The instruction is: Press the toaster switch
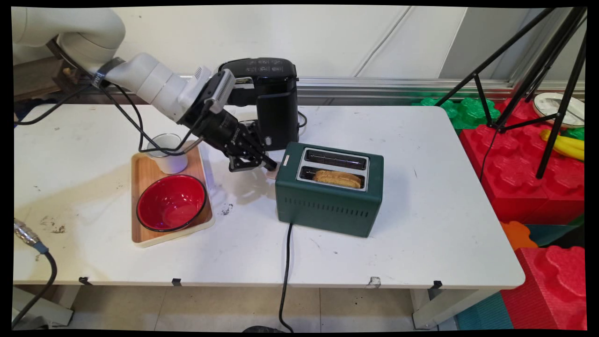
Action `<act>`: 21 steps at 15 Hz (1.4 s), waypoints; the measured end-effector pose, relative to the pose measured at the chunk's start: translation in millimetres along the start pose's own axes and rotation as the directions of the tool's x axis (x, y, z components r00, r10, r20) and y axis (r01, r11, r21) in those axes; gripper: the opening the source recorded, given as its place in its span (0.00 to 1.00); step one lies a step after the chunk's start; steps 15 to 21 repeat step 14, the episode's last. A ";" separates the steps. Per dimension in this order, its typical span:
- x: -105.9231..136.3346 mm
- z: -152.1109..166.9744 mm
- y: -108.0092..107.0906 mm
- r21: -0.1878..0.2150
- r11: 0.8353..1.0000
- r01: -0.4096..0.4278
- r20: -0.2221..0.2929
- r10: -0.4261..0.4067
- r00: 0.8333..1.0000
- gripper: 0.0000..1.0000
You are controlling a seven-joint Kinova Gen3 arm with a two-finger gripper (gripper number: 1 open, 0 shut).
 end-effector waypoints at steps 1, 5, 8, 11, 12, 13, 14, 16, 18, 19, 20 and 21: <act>-1.5 2.0 0.1 -0.001 1.000 0.000 0.003 0.000 1.000 0.00; -6.3 8.4 0.3 -0.002 1.000 -0.002 0.011 0.002 1.000 0.00; -10.1 11.6 1.0 -0.003 1.000 -0.003 0.017 0.003 1.000 0.00; -13.4 13.9 1.5 -0.004 1.000 -0.004 0.022 0.004 1.000 0.00; -14.2 14.3 1.6 -0.004 1.000 -0.005 0.023 0.005 1.000 0.00; -15.3 15.0 1.8 -0.005 1.000 -0.006 0.025 0.006 1.000 0.00; -16.0 15.3 2.0 -0.005 1.000 -0.006 0.026 0.006 1.000 0.00; -16.0 15.3 2.0 -0.005 1.000 -0.006 0.026 0.006 1.000 0.00; -16.0 15.3 2.0 -0.005 1.000 -0.006 0.026 0.006 1.000 0.00; -16.0 15.3 2.0 -0.005 1.000 -0.006 0.026 0.006 1.000 0.00; -16.0 15.3 2.0 -0.005 1.000 -0.006 0.026 0.006 1.000 0.00; -16.0 15.3 2.0 -0.005 1.000 -0.006 0.026 0.006 1.000 0.00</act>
